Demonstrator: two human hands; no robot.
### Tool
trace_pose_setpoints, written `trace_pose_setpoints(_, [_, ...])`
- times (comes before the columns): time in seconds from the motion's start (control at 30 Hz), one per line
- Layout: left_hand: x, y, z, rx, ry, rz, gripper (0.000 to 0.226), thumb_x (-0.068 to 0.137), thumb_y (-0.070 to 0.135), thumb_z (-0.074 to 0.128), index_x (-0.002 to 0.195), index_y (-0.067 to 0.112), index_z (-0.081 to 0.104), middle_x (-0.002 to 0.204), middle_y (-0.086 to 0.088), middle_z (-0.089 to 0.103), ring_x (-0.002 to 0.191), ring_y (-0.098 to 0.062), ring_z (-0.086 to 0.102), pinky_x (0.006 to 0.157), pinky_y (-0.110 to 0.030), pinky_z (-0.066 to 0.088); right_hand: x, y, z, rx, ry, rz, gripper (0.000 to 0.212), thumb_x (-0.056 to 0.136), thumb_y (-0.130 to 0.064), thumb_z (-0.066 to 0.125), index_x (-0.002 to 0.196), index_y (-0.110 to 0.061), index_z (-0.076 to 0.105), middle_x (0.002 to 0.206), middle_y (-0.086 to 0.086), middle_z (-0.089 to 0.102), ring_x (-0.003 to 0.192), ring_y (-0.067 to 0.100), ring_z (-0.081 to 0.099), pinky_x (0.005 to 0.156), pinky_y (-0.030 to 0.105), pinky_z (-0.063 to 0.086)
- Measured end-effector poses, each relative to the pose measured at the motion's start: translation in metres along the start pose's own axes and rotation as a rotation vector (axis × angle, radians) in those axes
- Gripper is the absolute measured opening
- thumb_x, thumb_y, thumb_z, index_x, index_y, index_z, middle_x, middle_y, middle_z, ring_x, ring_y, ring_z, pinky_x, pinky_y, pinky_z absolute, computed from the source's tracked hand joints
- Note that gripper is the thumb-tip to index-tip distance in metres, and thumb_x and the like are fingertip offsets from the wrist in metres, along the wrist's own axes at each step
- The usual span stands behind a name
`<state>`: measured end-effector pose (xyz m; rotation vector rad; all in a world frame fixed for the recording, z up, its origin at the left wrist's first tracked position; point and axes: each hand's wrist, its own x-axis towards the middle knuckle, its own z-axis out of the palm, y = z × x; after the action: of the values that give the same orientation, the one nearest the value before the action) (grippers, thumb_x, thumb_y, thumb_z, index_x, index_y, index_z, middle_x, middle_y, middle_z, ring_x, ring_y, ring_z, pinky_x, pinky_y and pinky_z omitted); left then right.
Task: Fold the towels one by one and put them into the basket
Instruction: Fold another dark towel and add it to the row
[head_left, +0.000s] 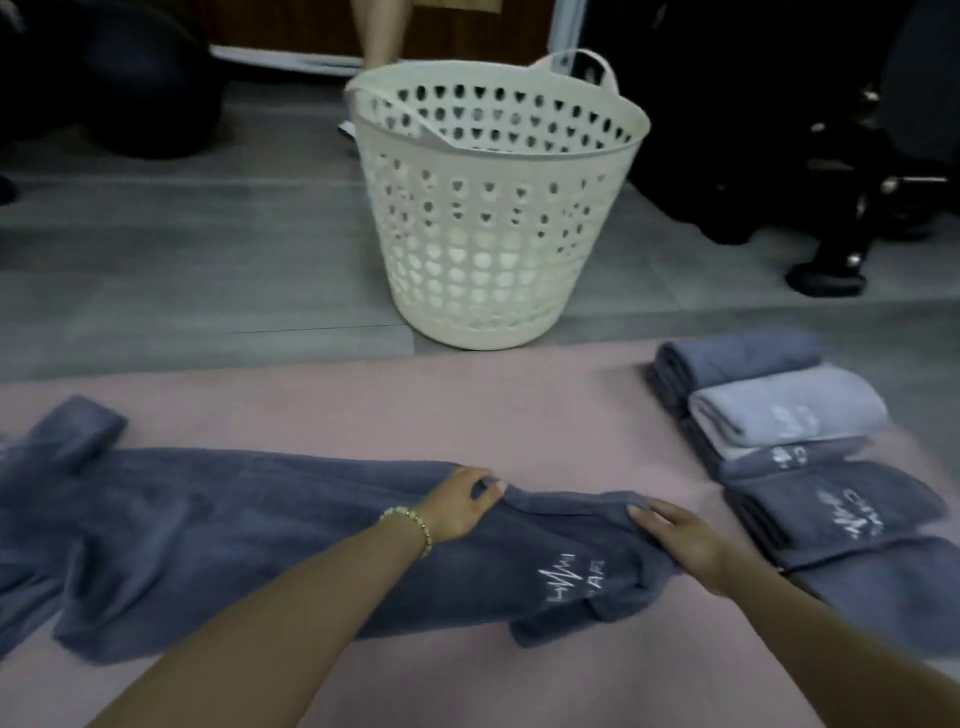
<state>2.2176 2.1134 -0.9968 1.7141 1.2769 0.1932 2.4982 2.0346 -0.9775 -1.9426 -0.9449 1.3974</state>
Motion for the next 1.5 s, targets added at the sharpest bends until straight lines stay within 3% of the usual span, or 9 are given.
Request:
trace_pose_setpoints(0.1, [0.024, 0.024, 0.027, -0.019, -0.071, -0.041, 0.055, 0.099, 0.04, 0.038, 0.146, 0.011, 0.029, 0.148, -0.003, 0.034, 0.119, -0.025, 0.053, 0.102, -0.027, 0.041, 0.011, -0.001, -0.001, 0.049, -0.045, -0.009, 0.022, 0.093, -0.024, 0.058, 0.108, -0.012, 0.068, 0.114, 0.014, 0.068, 0.095, 0.023, 0.066, 0.085, 0.037, 0.054])
trace_pose_setpoints(0.23, [0.056, 0.056, 0.047, -0.11, -0.125, -0.111, 0.052, 0.101, 0.042, 0.028, 0.145, 0.014, 0.028, 0.135, 0.0, 0.043, 0.062, -0.012, 0.054, 0.05, -0.016, 0.047, 0.021, -0.012, -0.007, 0.284, -0.16, -0.019, 0.028, 0.095, -0.024, 0.055, 0.117, -0.01, 0.063, 0.114, 0.012, 0.068, 0.105, 0.024, 0.065, 0.087, 0.029, 0.054])
trace_pose_setpoints(0.57, [0.125, 0.128, 0.026, -0.353, -0.026, -0.028, 0.024, 0.098, 0.032, 0.046, 0.084, 0.017, 0.058, 0.056, 0.0, 0.043, 0.031, 0.001, 0.041, 0.035, -0.01, 0.036, 0.027, 0.01, -0.029, 0.326, -0.51, 0.155, 0.067, 0.065, -0.049, 0.079, 0.118, -0.008, 0.064, 0.119, 0.005, 0.067, 0.112, 0.016, 0.062, 0.092, 0.025, 0.049])
trace_pose_setpoints(0.73, [0.162, 0.166, 0.034, -0.336, 0.065, 0.086, 0.028, 0.099, 0.024, 0.046, 0.072, 0.017, 0.049, 0.057, -0.002, 0.042, 0.03, 0.0, 0.041, 0.034, -0.011, 0.035, 0.019, 0.018, -0.047, 0.616, -0.461, 0.218, 0.028, 0.093, -0.024, 0.055, 0.108, -0.005, 0.07, 0.114, 0.013, 0.068, 0.098, 0.02, 0.068, 0.081, 0.027, 0.054])
trace_pose_setpoints(0.83, [0.182, 0.177, 0.045, -0.299, 0.074, 0.105, 0.025, 0.099, 0.024, 0.045, 0.081, 0.012, 0.056, 0.07, -0.013, 0.055, 0.038, -0.001, 0.051, 0.04, -0.013, 0.042, 0.028, 0.018, -0.084, 0.676, -0.191, 0.182, 0.02, 0.096, -0.016, 0.05, 0.091, -0.01, 0.068, 0.086, 0.006, 0.069, 0.069, 0.016, 0.063, 0.066, 0.025, 0.053])
trace_pose_setpoints(0.9, [0.19, 0.171, 0.057, -0.19, 0.088, 0.12, 0.029, 0.099, 0.025, 0.046, 0.117, 0.005, 0.055, 0.113, -0.022, 0.058, 0.079, -0.015, 0.066, 0.07, -0.017, 0.052, 0.035, 0.024, -0.105, 0.714, -0.057, 0.125, 0.016, 0.094, -0.022, 0.055, 0.101, -0.013, 0.066, 0.092, 0.007, 0.071, 0.081, 0.018, 0.066, 0.078, 0.027, 0.053])
trace_pose_setpoints(1.0, [0.182, 0.152, 0.078, 0.062, 0.059, 0.1, 0.065, 0.097, 0.038, 0.045, 0.149, 0.011, 0.017, 0.157, -0.009, 0.011, 0.142, -0.024, 0.023, 0.115, -0.031, 0.02, 0.044, 0.05, -0.111, 0.501, 0.08, 0.183, 0.023, 0.091, -0.028, 0.06, 0.092, -0.007, 0.069, 0.094, 0.013, 0.072, 0.083, 0.015, 0.07, 0.078, 0.026, 0.055])
trace_pose_setpoints(1.13, [0.157, 0.116, 0.104, 0.357, 0.049, 0.113, 0.063, 0.096, 0.048, 0.04, 0.149, 0.02, 0.02, 0.152, -0.004, 0.018, 0.139, -0.027, 0.022, 0.112, -0.04, 0.025, 0.043, 0.068, -0.1, 0.26, 0.226, 0.198, 0.037, 0.082, -0.027, 0.071, 0.053, -0.013, 0.052, 0.05, -0.002, 0.055, 0.036, 0.001, 0.048, 0.039, 0.013, 0.039])
trace_pose_setpoints(1.5, [0.122, 0.084, 0.113, 0.567, -0.169, 0.09, 0.063, 0.098, 0.054, 0.025, 0.152, 0.026, 0.007, 0.159, 0.006, -0.002, 0.147, -0.017, -0.001, 0.119, -0.034, 0.002, 0.022, 0.087, -0.1, 0.024, 0.5, 0.145, 0.038, 0.078, -0.025, 0.077, 0.052, -0.011, 0.052, 0.049, -0.001, 0.055, 0.057, 0.016, 0.052, 0.062, 0.021, 0.047])
